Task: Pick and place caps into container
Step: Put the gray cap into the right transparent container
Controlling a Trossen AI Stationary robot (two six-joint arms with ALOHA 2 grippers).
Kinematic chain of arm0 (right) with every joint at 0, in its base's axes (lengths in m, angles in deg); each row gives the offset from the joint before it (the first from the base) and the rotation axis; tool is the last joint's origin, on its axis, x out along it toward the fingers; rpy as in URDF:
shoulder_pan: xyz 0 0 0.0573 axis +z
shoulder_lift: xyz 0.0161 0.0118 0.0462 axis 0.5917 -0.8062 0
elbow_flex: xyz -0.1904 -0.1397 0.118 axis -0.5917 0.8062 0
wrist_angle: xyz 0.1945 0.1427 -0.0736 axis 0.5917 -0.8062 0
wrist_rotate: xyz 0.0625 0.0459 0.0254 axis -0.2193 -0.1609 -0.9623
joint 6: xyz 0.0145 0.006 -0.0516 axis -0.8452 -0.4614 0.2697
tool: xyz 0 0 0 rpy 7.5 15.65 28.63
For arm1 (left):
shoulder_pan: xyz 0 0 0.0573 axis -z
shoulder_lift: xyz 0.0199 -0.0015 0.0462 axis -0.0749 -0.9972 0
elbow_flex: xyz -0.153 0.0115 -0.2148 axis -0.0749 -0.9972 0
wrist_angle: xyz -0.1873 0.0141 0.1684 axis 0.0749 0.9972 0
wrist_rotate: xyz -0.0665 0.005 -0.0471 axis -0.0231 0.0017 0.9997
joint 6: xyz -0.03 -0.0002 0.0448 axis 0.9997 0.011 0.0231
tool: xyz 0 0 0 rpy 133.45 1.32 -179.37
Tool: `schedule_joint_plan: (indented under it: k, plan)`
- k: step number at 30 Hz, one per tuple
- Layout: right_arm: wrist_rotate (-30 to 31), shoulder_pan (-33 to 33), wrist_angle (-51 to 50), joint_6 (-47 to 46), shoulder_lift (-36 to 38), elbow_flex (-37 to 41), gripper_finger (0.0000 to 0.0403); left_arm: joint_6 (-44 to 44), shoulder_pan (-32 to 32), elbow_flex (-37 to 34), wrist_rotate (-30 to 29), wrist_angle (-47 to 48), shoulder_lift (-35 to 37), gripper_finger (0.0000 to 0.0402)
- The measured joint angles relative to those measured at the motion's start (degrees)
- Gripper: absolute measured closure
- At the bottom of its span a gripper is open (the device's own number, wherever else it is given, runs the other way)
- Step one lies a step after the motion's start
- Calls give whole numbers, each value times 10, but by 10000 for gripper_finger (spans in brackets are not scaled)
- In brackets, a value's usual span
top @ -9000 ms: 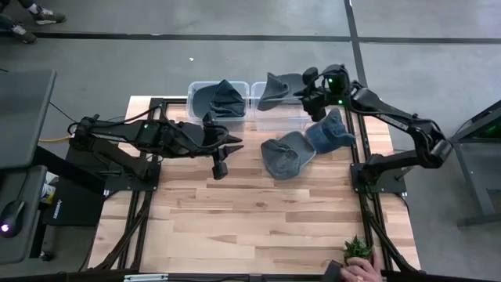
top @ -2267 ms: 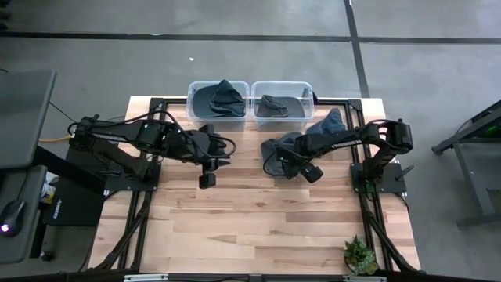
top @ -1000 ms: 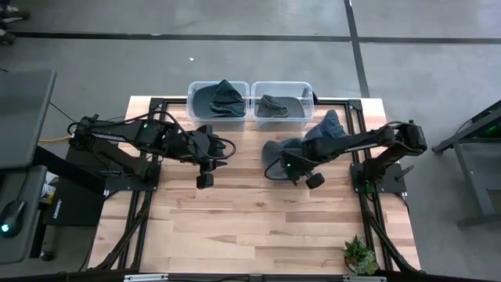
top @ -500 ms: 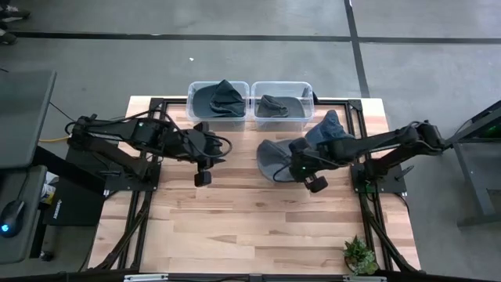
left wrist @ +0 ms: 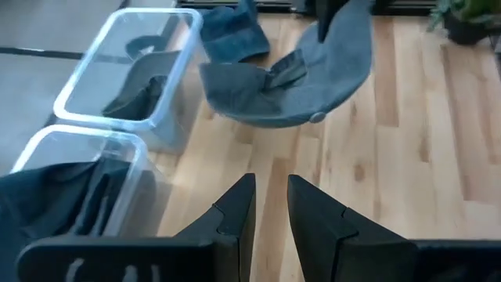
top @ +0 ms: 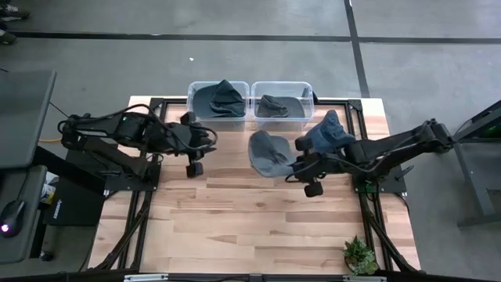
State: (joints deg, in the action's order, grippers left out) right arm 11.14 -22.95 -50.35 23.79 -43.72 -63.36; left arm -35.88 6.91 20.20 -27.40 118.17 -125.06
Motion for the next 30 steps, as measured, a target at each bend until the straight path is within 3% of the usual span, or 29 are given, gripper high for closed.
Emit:
schedule_joint_plan:
  k: [8, 11, 17, 19, 30]
  plan:
    - [47, 6, 65, -3, 28, 0, 388, 0, 0, -10, -39, 9, 23, 328]
    - [70, 6, 79, -3, 38, 0, 388, 11, -9, -39, -62, 3, 39, 328]
    - [115, 6, 98, -18, 59, -3, 388, 39, -34, -113, -52, -38, 88, 328]
    - [133, 6, 86, -18, 60, -22, 388, 42, -34, -134, -46, -84, 104, 328]
    - [197, -38, -4, 12, 61, -160, 388, 62, -34, -243, -61, -150, 182, 328]
